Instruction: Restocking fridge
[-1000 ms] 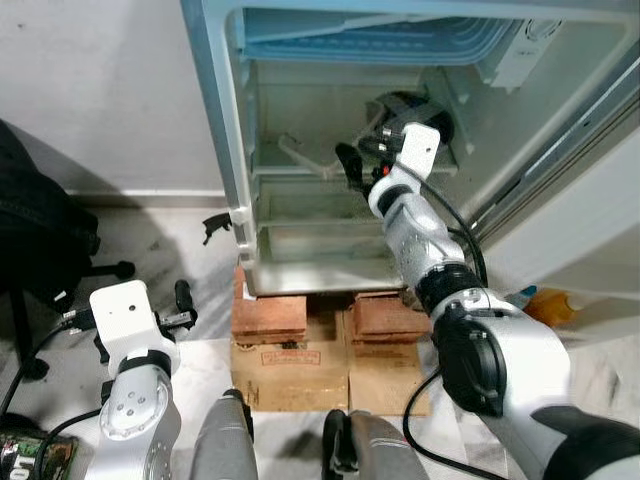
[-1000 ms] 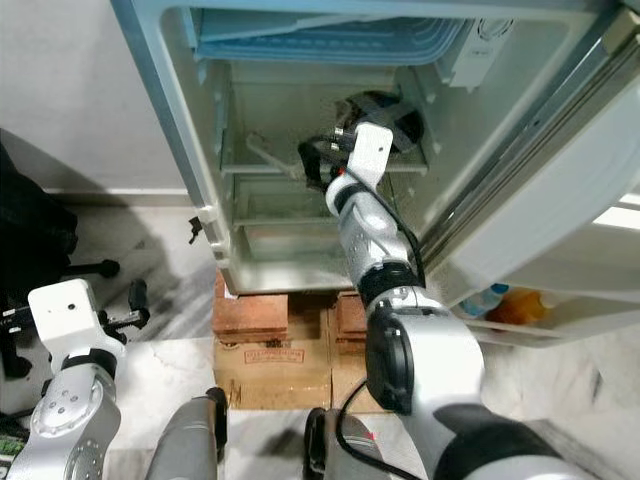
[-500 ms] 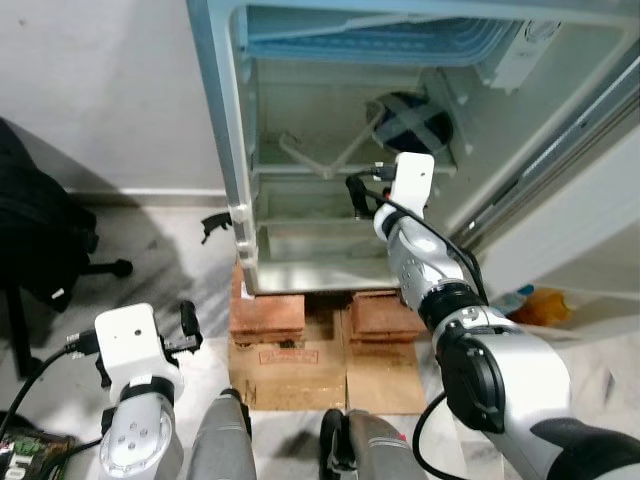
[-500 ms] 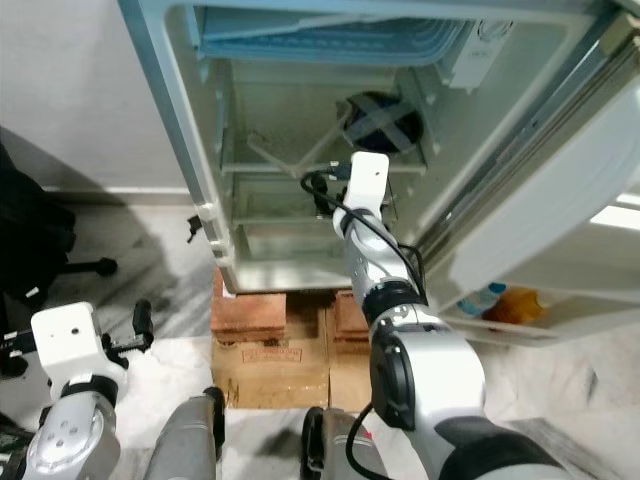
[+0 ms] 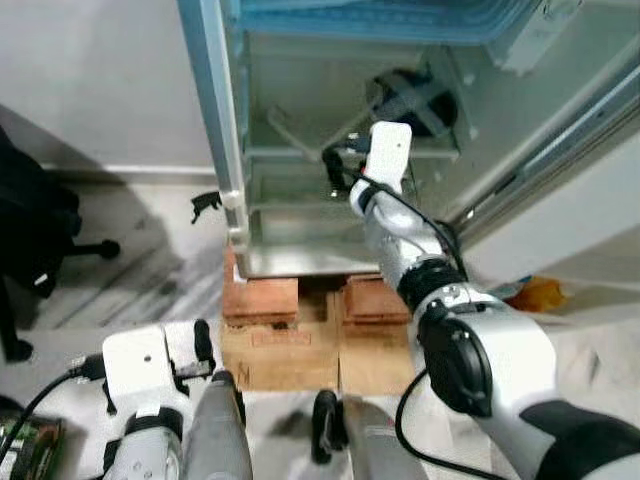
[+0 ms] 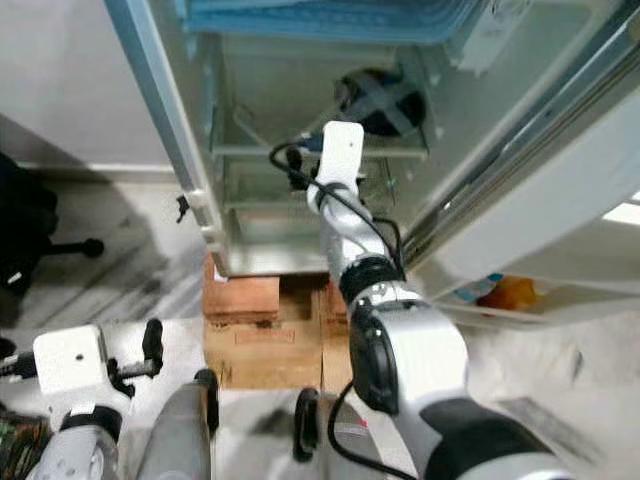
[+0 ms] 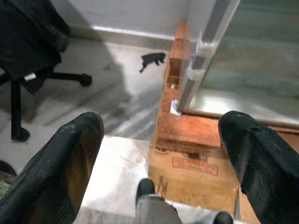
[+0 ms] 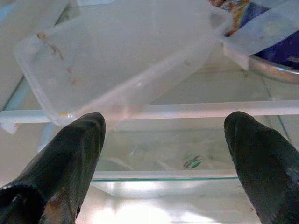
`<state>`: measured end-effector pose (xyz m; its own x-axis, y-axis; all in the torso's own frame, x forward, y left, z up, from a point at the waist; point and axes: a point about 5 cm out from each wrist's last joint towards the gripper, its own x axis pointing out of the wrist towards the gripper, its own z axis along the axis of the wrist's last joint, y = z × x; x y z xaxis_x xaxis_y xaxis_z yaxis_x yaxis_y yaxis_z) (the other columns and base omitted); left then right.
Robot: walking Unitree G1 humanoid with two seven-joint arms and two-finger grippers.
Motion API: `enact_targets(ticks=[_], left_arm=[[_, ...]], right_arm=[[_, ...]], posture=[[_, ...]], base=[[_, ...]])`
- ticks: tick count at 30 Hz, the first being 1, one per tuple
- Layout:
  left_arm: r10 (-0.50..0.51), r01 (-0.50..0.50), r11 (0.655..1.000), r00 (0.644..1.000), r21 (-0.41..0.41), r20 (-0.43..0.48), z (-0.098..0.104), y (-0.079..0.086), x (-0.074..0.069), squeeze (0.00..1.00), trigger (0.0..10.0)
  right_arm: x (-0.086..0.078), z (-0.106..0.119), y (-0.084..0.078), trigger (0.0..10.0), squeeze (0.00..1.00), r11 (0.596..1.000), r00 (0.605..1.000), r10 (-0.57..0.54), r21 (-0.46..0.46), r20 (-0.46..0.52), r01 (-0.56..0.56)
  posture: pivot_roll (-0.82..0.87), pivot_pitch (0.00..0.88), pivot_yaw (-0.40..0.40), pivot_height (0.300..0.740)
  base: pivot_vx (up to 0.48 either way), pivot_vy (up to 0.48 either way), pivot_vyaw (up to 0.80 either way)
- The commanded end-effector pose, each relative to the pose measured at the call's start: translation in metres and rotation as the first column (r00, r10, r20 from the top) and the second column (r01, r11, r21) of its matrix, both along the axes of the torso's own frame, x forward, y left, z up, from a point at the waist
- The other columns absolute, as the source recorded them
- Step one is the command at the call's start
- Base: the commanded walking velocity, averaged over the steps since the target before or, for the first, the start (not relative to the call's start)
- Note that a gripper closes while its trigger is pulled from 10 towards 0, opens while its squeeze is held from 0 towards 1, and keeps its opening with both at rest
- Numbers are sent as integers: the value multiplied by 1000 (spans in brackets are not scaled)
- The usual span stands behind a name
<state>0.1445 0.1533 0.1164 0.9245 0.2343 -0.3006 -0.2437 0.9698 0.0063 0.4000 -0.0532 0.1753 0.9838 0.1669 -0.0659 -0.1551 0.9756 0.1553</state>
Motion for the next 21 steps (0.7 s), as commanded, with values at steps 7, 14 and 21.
enact_targets(ticks=[7, 14, 21], left_arm=[[7, -7, 1000, 999, 3, -46, 0, -3, -11, 0, 10000], [10, -10, 1000, 1000, 7, -26, -1, -1, 0, 0, 10000], [-13, 13, 1000, 1000, 9, 10, -3, -1, 19, 0, 10000]], right_arm=[[-6, 21, 47, 10000, 910, 991, 995, 98, 91, -1, -98], [-8, 10, 43, 10000, 871, 988, 990, 141, 60, 10, -141], [-8, -20, -2, 10000, 784, 987, 989, 150, -50, -2, -150]], posture=[[323, 405, -158, 740], [302, 377, -160, 740], [249, 316, -148, 740]], base=[[0, 0, 0], [0, 0, 0], [0, 0, 0]])
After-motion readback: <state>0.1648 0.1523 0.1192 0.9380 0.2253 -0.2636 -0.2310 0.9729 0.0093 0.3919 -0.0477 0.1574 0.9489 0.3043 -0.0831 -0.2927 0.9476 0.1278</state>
